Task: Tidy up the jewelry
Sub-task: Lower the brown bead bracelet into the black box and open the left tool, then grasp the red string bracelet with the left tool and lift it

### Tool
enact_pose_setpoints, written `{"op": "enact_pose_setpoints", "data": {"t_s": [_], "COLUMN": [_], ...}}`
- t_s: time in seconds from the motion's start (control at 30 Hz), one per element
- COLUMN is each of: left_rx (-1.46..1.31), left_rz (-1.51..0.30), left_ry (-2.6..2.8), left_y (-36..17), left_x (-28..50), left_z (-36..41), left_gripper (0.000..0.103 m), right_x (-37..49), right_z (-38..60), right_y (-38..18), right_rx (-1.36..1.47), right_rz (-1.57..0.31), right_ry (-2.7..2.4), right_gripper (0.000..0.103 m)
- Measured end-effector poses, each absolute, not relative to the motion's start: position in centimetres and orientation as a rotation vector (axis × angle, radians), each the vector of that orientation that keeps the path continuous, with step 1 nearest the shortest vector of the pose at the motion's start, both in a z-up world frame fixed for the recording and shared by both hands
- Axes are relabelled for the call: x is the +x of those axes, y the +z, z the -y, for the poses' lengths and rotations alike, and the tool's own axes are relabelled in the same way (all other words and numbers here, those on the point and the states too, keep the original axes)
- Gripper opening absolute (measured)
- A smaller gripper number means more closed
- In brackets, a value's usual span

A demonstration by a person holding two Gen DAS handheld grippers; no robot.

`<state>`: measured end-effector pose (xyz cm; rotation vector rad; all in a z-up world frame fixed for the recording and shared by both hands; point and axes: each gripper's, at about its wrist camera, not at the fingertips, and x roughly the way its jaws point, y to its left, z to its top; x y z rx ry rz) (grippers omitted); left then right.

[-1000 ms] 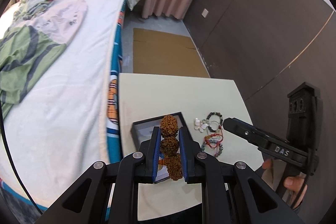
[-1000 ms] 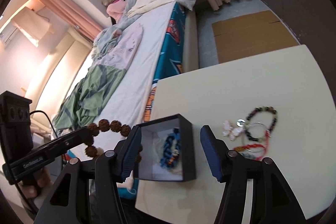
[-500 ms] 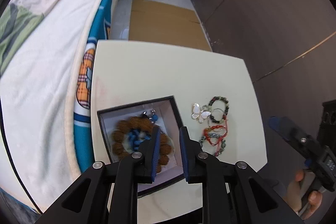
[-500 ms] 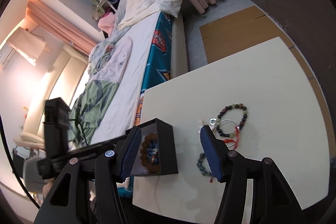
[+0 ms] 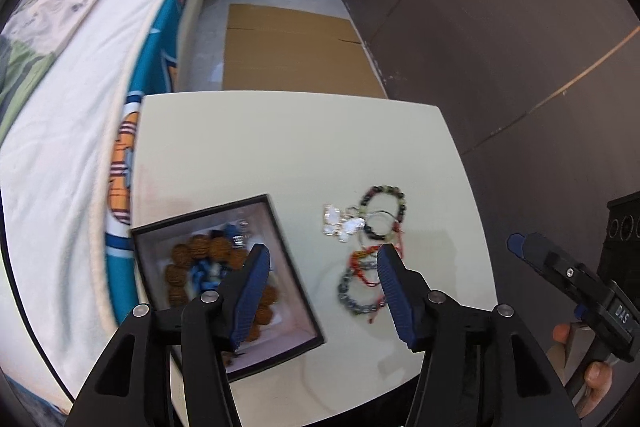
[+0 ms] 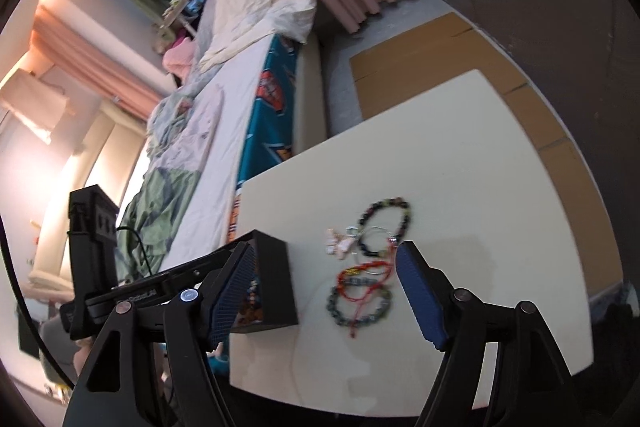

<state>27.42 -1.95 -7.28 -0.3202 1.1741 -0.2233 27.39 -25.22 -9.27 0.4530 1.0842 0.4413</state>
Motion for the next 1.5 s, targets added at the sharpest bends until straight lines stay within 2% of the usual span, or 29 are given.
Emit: {"op": "enact_pose_setpoints", "data": {"t_s": [0.5,0.7,0.9,0.97,1.03,1.07,1.5], "left_rx": [-0.186,-0.122,-0.029,0.005,0.026,0.014,-0.083], "left_rz": [-1.278,-1.308,-1.357,-1.385,-1.381,-1.383,-1.238], "left_ry": [-0.317,-0.35,-0.345,-0.317,-0.276,-0.28,-0.269], "left_y": [-10.7,-12.4,-14.4,-15.6,-16.2,-16.2,-10.5], "left_x": [29.5,30.0,30.8,31.1,31.1,31.2,29.3], "left_z": [10.2,13.6,16.3,16.6,16.4,16.2,10.4], "left_gripper": [0.057,0.052,0.042,0.029,0.007,0.004,0.001], "right_x": [27.3,27.3,27.4,27.5,27.8,27.9,28.8], "right_z": [31.8,33.7,34.9,35.0,35.0,34.9,29.0], "right_y": [-11.7,-12.2,-12.5,-12.8,-13.1,-13.3,-15.4], "right_rx": [0.545,0.599,0.633,0.638,0.635,0.633,0.487], "right_rz": [-1.135,-1.133,-1.134,-1.143,-1.155,-1.161,-1.247], "right_ry": [0.31,0.291,0.276,0.269,0.264,0.265,0.349], "right_gripper": [0.073,0.073,0.073,0.073,0.073,0.073,0.073]}}
